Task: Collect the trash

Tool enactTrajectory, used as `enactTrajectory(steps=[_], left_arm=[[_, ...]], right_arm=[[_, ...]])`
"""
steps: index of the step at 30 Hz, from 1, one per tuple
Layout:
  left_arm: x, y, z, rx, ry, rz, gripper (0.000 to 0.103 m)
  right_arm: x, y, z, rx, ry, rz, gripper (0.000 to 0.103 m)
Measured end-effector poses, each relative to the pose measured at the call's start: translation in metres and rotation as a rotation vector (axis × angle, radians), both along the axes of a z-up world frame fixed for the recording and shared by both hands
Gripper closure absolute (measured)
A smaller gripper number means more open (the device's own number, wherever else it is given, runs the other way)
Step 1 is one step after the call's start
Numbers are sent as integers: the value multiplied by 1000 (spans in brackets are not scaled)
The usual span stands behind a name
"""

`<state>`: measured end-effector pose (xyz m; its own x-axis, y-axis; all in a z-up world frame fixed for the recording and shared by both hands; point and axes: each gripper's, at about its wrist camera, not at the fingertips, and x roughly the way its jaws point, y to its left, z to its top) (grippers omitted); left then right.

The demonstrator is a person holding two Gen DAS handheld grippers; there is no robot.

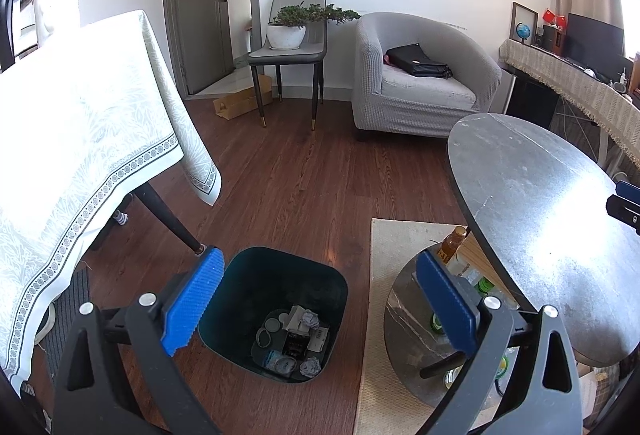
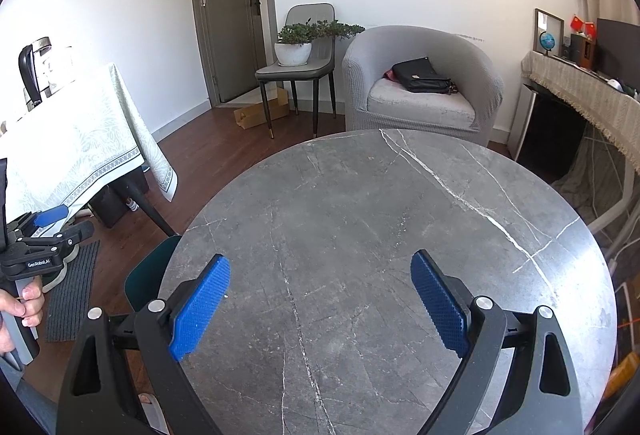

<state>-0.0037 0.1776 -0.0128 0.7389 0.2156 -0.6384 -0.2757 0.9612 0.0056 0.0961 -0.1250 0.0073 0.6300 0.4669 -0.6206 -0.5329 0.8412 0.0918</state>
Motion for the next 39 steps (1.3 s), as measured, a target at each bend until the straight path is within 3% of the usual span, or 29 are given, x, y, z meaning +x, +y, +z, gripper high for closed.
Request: enactTrajectory(steps=[39], left_arm=[[3,-4,-3,10,4,-6,5]], right_arm=[[2,4,-2,-5,3,10,10]])
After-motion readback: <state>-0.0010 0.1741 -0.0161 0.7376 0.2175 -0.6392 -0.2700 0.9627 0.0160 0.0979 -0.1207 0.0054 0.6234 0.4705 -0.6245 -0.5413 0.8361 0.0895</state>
